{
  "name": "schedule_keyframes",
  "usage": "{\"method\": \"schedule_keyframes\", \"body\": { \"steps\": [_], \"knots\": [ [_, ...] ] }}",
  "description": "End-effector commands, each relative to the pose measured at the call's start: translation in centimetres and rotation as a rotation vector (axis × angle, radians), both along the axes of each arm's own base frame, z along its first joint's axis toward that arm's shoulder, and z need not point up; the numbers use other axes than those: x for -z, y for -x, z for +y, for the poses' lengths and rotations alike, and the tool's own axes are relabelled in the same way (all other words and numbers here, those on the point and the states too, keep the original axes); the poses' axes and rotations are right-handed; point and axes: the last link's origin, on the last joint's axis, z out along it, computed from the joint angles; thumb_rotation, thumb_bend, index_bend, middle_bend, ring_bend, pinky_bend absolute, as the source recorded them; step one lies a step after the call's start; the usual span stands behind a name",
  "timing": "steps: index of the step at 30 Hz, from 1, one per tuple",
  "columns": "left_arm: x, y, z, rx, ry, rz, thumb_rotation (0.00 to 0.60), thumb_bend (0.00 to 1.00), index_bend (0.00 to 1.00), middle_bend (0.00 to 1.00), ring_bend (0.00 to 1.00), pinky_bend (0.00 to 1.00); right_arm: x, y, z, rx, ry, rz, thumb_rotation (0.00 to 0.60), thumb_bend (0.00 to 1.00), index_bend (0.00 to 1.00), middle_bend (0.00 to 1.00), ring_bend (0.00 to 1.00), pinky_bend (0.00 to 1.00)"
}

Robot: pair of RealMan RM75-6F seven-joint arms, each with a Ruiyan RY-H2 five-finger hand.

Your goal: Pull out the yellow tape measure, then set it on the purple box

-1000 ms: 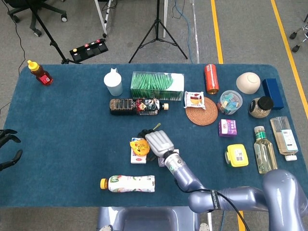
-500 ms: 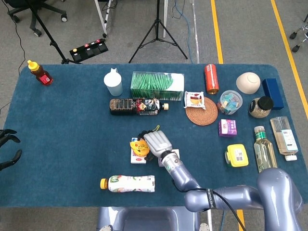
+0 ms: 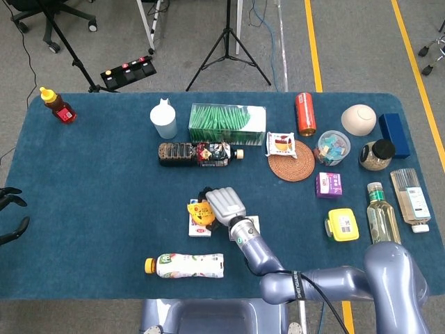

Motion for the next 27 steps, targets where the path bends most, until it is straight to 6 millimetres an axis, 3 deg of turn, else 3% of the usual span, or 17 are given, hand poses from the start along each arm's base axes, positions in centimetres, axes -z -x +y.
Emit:
{"method": "schedule_keyframes", "body": {
  "steps": [1,7,16,21,27],
  "knots": [
    [0.0,0.0,0.0,0.000,0.001,0.001,0.600,0.33,0.43,0.30,0.22,0.28,-0.1,0.0,0.0,0.003,0.010,-0.008,0.600,0.28,0.53,0.44,0.51,0.63],
    [0.2,-0.3,0.2,0.012,0.020,0.008,0.600,0.33,0.43,0.30,0.22,0.28,-1.0,0.5,0.0,0.015,0.015,-0.036,0.600,0.28,0.57,0.49,0.57,0.67],
    [0.7,-2.0,1.2,0.056,0.082,0.007,0.600,0.33,0.43,0.30,0.22,0.28,-3.6,2.0,0.3,0.039,0.029,-0.092,0.600,0.28,0.58,0.49,0.57,0.68],
    [1.1,-3.8,2.4,0.100,0.148,-0.014,0.600,0.33,0.43,0.30,0.22,0.29,-5.0,2.9,0.7,0.045,0.025,-0.124,0.600,0.28,0.58,0.49,0.57,0.68],
    [2.5,-8.2,5.0,0.162,0.337,-0.009,0.600,0.32,0.43,0.30,0.22,0.30,-6.6,4.0,2.0,0.052,0.018,-0.173,0.600,0.28,0.58,0.49,0.57,0.67]
  ]
}}
